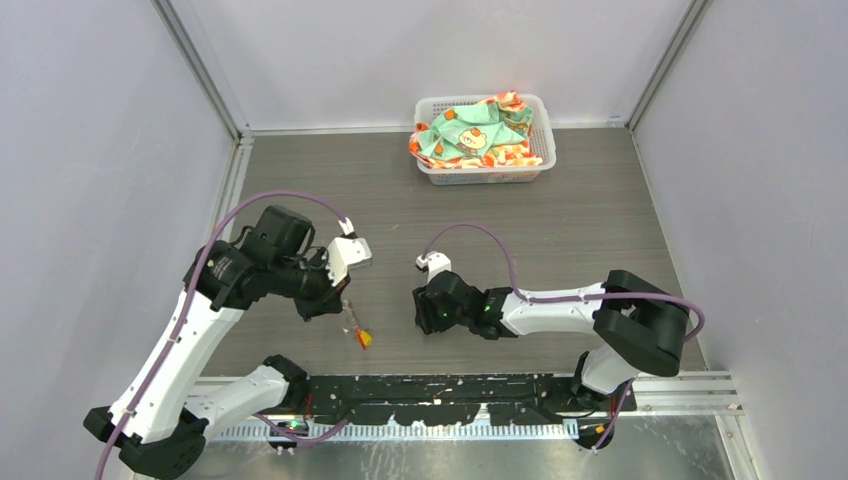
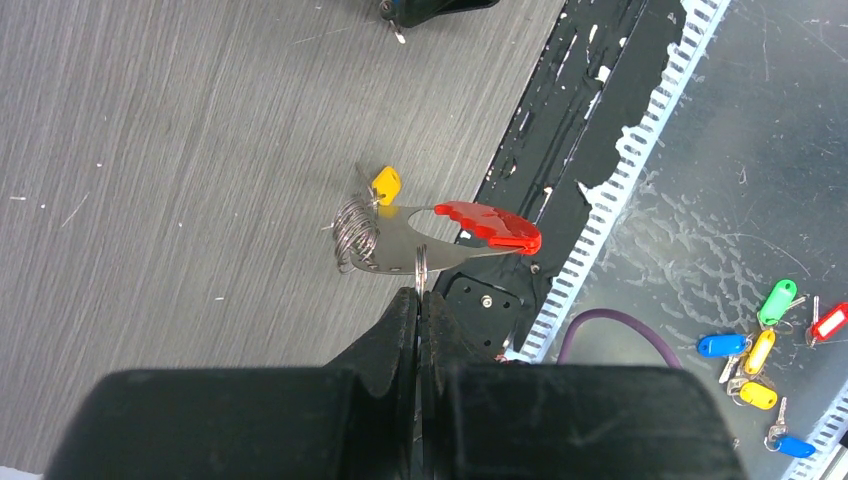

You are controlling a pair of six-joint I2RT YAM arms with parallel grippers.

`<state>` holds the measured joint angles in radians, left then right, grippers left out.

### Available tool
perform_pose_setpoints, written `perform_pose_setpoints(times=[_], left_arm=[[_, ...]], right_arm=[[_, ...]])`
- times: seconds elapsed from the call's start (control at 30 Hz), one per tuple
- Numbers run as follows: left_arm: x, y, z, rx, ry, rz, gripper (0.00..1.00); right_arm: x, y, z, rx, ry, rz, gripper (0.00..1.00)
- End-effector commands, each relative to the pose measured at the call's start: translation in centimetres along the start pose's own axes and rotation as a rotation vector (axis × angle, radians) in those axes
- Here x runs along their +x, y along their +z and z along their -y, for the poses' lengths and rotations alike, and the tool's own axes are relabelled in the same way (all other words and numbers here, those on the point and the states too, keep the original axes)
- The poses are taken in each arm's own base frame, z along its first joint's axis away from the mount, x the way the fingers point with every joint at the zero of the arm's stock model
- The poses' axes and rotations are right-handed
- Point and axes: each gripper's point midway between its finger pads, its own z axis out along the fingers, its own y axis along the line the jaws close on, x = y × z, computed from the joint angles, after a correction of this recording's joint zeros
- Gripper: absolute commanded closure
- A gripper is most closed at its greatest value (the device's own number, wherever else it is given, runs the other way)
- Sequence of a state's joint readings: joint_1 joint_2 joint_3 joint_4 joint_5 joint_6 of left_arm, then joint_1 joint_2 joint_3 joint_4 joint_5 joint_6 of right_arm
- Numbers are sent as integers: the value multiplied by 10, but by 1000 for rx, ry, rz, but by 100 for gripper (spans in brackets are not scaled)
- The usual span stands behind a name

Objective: Put the keys on the keyring

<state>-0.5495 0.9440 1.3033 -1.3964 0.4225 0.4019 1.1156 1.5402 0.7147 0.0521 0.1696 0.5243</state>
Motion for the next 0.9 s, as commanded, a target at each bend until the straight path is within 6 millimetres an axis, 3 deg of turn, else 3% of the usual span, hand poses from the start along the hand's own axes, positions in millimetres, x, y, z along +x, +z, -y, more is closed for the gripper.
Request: perform_pose_setpoints(times=[0.0, 0.33, 0.87], left_arm=[[-9, -10, 1, -15, 30, 50, 100], [-10, -12, 2, -17, 33, 52, 100], [-12, -15, 0, -31, 37, 55, 100]], right_arm=[[-1, -1, -3, -18, 70, 10, 50], [11, 8, -4, -43, 122, -22, 55], [5, 12, 5, -40, 159, -13, 75]])
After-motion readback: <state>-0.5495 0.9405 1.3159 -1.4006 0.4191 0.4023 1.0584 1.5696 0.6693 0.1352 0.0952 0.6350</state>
